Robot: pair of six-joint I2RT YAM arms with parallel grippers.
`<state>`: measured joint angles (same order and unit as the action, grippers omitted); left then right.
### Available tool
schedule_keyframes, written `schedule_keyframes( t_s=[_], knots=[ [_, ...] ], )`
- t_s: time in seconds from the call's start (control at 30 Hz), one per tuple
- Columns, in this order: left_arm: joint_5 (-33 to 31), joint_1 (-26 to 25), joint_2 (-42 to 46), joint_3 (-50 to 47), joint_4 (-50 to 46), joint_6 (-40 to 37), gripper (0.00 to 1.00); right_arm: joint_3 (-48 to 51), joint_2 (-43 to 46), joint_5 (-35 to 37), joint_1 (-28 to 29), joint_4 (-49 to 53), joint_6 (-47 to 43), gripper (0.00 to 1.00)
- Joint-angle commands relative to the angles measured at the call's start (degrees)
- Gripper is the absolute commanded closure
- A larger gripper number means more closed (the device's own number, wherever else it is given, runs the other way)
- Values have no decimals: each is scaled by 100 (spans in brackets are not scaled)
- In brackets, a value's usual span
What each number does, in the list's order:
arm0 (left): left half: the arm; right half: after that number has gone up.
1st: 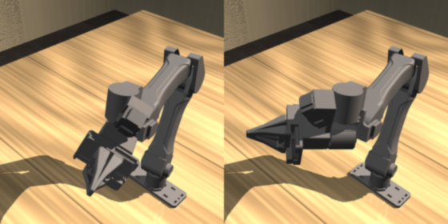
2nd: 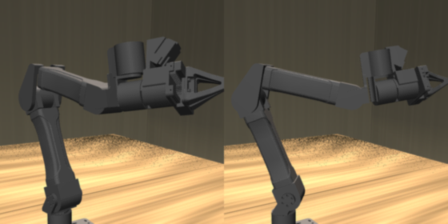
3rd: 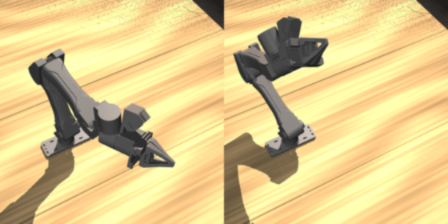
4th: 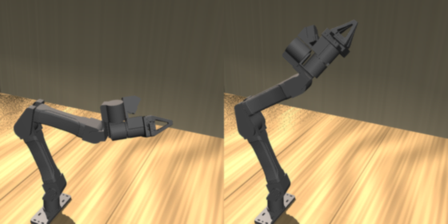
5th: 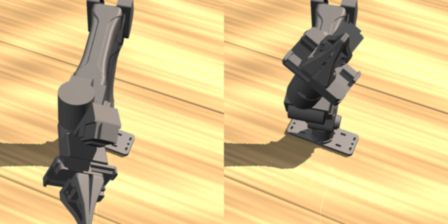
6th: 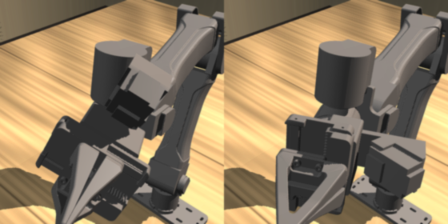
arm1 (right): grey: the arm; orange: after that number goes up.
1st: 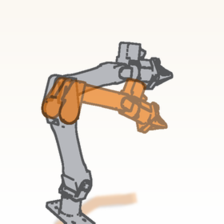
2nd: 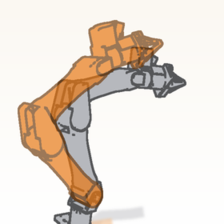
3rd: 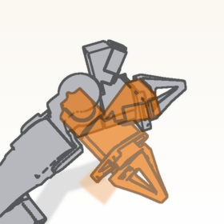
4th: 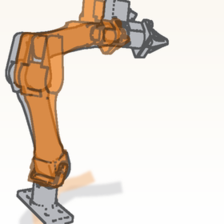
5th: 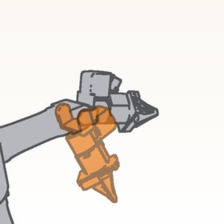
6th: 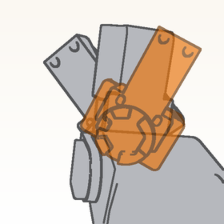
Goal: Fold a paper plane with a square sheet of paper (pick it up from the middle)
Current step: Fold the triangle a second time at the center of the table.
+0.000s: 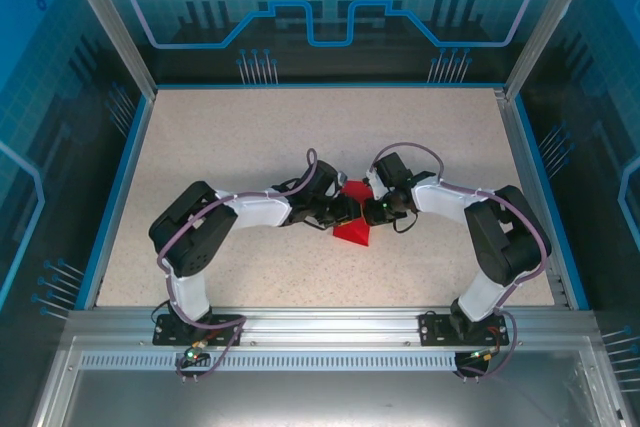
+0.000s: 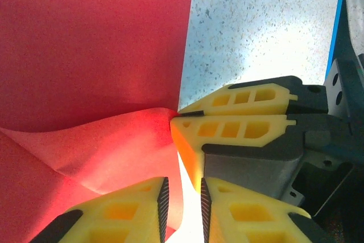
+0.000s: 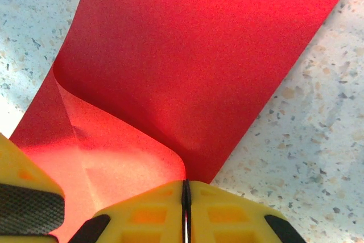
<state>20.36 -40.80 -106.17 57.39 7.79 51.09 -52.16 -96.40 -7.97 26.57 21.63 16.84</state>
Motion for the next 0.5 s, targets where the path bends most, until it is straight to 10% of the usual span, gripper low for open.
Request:
schedule_keyframes(
  t_s=[0.0,0.47],
  knots=[
    [-50,-60,-136,86,-85,4,76,-122,-72,-43,-78,96,-76,90],
    [-138,-66,-507,-7,-198,68,82,-154,-133,-82,-80,148,-84,88]
  ],
)
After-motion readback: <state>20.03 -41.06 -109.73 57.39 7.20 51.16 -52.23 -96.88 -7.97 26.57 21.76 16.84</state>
